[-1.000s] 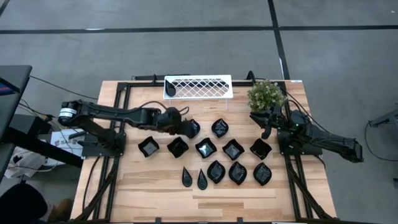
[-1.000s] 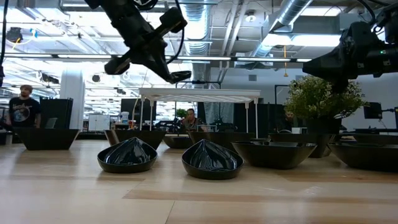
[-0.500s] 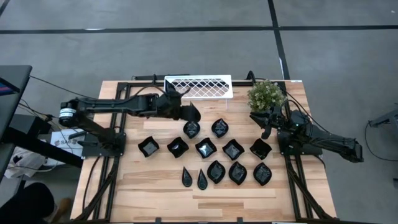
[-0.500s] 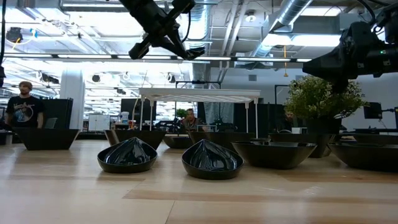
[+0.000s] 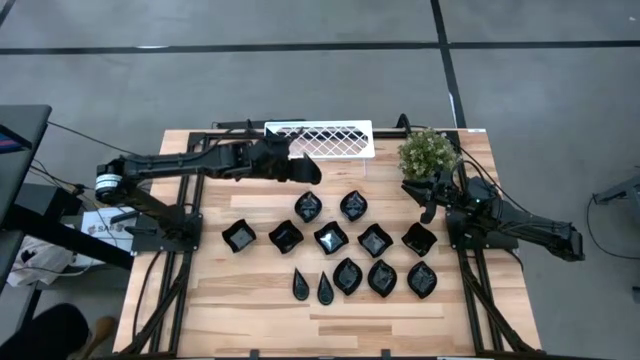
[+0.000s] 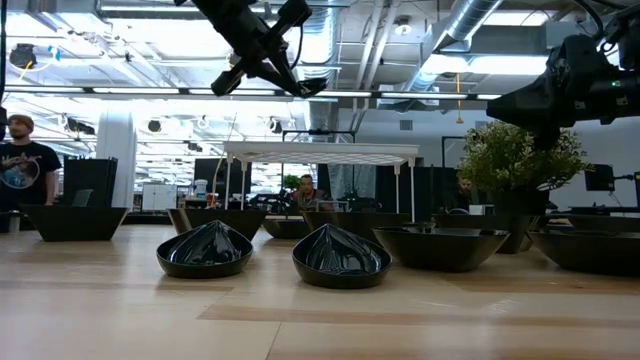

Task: Pick & Place Mini shaped plates
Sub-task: Stack the drop-shaped plate on top of the drop-shaped plate on the shelf

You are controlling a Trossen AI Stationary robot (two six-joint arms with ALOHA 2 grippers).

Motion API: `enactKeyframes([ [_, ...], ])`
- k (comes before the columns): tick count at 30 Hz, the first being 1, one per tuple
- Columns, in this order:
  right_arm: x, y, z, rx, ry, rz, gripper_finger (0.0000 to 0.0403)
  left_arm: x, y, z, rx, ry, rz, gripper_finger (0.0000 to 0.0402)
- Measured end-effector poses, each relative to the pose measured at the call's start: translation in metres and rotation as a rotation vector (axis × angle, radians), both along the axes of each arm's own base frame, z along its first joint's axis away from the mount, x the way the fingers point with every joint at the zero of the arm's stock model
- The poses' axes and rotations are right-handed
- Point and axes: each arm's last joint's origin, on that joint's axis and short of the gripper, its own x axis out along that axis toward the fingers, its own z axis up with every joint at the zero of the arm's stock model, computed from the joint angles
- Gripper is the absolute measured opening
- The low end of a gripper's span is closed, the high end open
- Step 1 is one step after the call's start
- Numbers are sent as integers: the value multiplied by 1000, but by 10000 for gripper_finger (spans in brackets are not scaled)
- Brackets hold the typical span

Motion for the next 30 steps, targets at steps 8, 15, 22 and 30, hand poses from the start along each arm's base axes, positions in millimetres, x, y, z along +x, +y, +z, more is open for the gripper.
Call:
enactKeyframes([
  [8, 0, 0, 0, -2, 1, 0, 74, 0, 16, 13, -9, -35, 78, 4],
  [15, 0, 0, 0, -1, 1, 0, 74, -9, 33, 38, 15, 30, 171, 3],
  [22, 0, 0, 0, 0, 0, 0, 74, -25, 52, 46, -15, 135, 254, 3],
  [30, 0, 0, 0, 0, 0, 0, 74, -47, 69, 40, -61, 276, 342, 3],
])
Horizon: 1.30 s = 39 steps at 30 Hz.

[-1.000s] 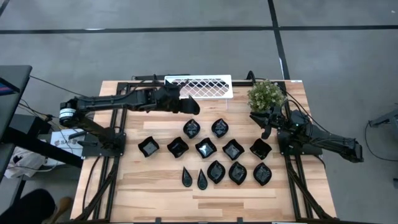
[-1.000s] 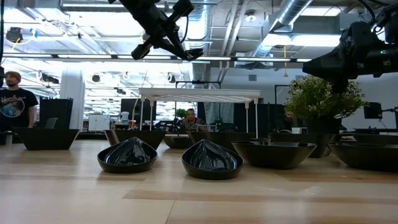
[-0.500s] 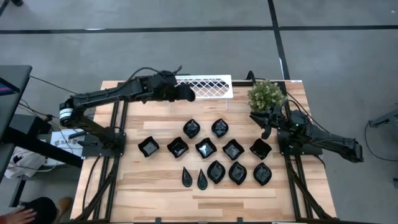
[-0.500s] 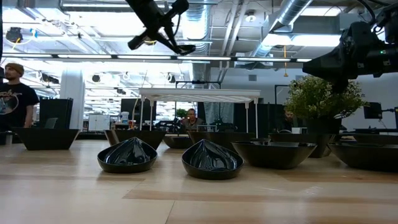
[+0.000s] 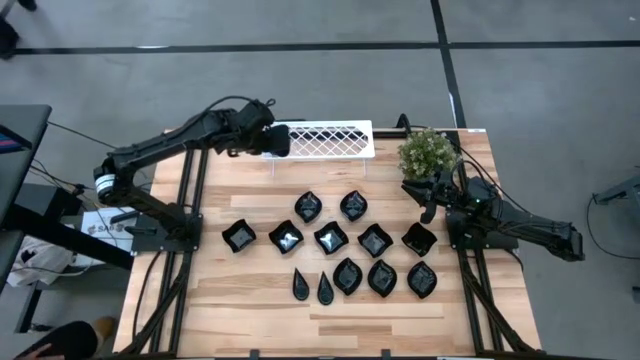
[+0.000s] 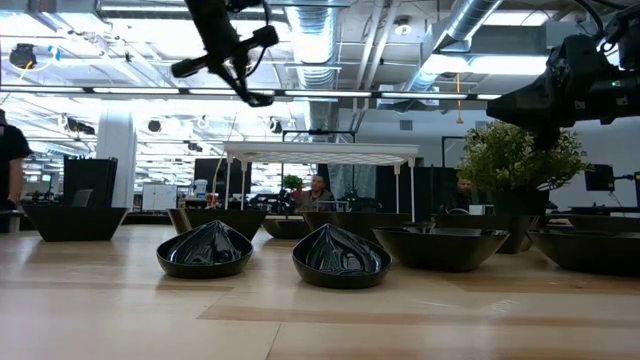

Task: Pick & Place Mini shaped plates
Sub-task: Stack the drop-shaped plate on top of the drop-shaped plate on the shelf

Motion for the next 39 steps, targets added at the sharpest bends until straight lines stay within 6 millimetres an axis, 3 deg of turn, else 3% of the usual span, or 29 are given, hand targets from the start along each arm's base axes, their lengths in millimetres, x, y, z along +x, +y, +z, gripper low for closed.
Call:
enactKeyframes([
  [6, 0, 0, 0, 0, 0, 0, 74, -13, 17, -1, -22, 28, 79, 3],
  [15, 0, 0, 0, 0, 0, 0, 74, -16, 27, 9, -29, -4, 53, 3],
  [22, 0, 0, 0, 0, 0, 0, 74, -3, 30, 22, 23, -19, 21, 3],
  [27, 0, 0, 0, 0, 0, 1, 74, 21, 41, 12, 9, 58, -57, 3],
  [32, 0, 0, 0, 0, 0, 0, 74, 17, 49, 4, -104, 257, -72, 3],
  [39, 0, 0, 0, 0, 0, 0, 74, 14, 52, 5, -125, 244, 5, 3],
])
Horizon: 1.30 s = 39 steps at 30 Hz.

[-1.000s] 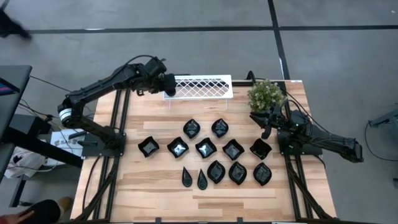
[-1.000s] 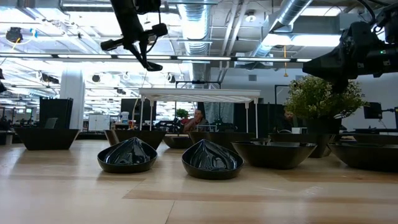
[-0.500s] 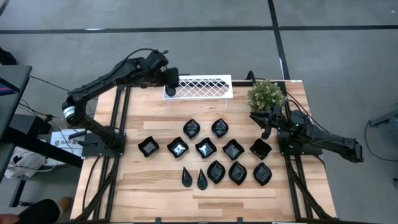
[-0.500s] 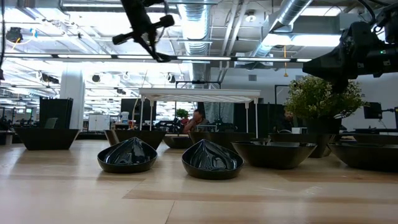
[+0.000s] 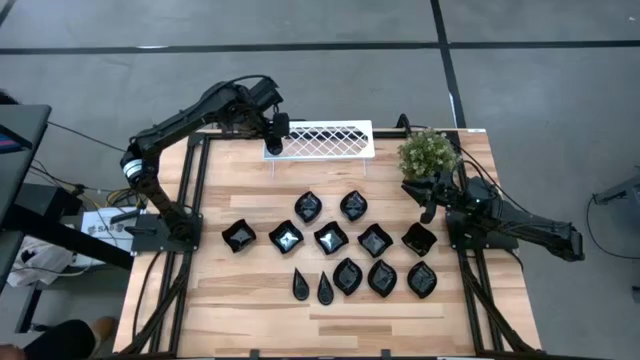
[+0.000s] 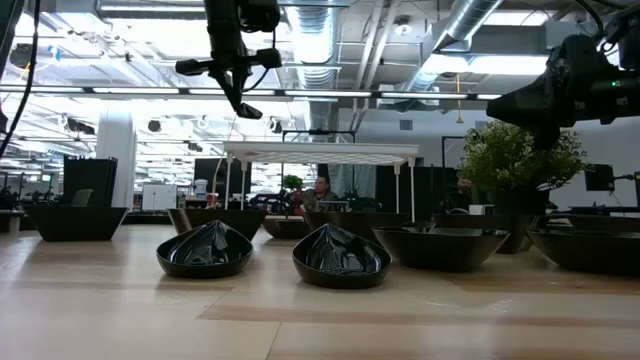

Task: Pick & Place Mini shaped plates
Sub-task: Stack the drop-shaped plate on top of the drop-shaped plate on the shelf

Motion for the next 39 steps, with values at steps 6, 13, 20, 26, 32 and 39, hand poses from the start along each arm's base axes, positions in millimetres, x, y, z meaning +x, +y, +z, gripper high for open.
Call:
enactKeyframes([
  [6, 0, 0, 0, 0, 0, 0, 74, 7, 5, -17, -27, 38, 24, 3],
  [13, 0, 0, 0, 0, 0, 0, 74, 6, 11, -22, -34, 52, 41, 3],
  [20, 0, 0, 0, 0, 0, 0, 74, 2, 18, -22, -29, 47, 64, 3],
  [26, 0, 0, 0, 0, 0, 0, 74, 6, 16, -24, -9, 63, 54, 3],
  [32, 0, 0, 0, 0, 0, 0, 74, 8, 18, -29, -6, 71, 58, 3],
  [39, 0, 0, 0, 0, 0, 0, 74, 13, 18, -38, -12, 92, 52, 7],
])
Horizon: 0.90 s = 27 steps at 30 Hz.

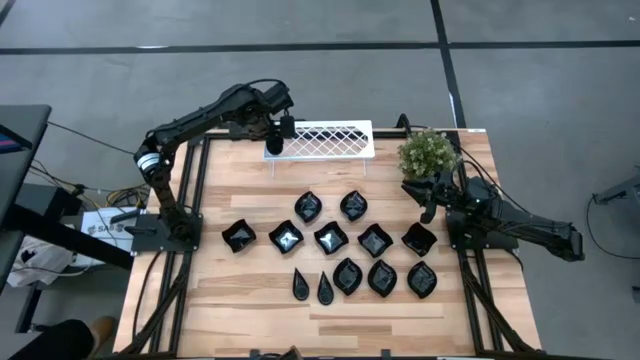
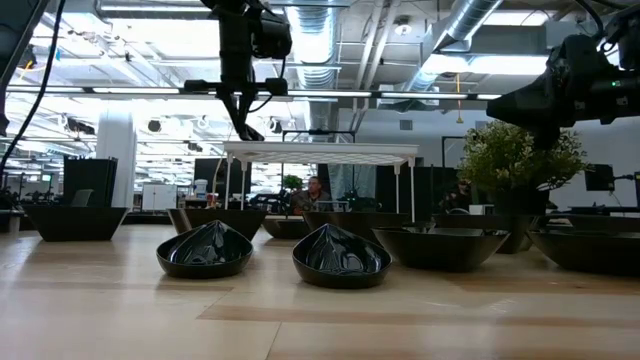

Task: Pick & Place Mini shaped plates
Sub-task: Stack the drop-shaped plate on top of the drop-shaped plate on the shelf

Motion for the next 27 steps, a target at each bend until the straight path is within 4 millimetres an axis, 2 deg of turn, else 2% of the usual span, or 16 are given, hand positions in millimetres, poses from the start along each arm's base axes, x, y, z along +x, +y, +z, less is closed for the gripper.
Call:
enactKeyframes([
  [11, 0, 0, 0, 0, 0, 0, 74, 1, -3, 1, -12, -6, -7, 9],
  [19, 0, 0, 0, 0, 0, 0, 74, -4, -9, 13, -1, -17, -8, 10],
  [27, 0, 0, 0, 0, 0, 0, 74, -2, -10, 10, 10, -1, -15, 10],
])
